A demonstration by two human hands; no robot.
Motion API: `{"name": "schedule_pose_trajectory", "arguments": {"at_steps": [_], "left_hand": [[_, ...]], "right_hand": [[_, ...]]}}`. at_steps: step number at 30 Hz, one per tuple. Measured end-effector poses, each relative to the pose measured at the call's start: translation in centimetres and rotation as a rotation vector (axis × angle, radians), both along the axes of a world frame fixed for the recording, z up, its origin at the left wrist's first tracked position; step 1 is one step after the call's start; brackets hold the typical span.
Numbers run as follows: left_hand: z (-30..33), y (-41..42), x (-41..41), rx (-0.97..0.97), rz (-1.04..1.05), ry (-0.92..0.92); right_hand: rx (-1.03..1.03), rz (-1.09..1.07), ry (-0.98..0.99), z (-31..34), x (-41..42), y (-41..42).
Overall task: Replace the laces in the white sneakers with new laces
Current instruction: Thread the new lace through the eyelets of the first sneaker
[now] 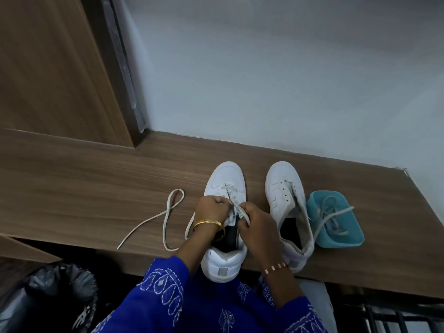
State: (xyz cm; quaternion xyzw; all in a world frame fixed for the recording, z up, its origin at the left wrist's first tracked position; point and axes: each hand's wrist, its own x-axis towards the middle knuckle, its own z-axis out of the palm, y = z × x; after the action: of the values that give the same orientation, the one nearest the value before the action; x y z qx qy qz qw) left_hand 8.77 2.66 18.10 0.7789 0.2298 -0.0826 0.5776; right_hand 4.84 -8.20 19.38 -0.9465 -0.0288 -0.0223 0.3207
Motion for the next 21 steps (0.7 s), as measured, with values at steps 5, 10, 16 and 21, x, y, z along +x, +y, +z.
{"name": "schedule_pose_trajectory", "arguments": {"at_steps": [5,10,16,21], "left_hand": [[-0.1,0.5,0.9,-0.037,-0.013,0.037],[-0.1,0.2,0.8,0.073,-0.051,0.012],[0.0,0.5,0.5,-0.035,-0.032,0.013],[0.1,0.3,-0.1,0.126,-0.073,-0.062]], "right_hand": [[-0.002,0.027,0.056,0.2,0.0,0.0],[0.414,-0.061,0.373,1.3,1.6,-1.5],[0.281,-0.195,0.222,0.2,3.9,0.0],[0.089,-0.189,0.115,-0.2,4.1,0.9]]}}
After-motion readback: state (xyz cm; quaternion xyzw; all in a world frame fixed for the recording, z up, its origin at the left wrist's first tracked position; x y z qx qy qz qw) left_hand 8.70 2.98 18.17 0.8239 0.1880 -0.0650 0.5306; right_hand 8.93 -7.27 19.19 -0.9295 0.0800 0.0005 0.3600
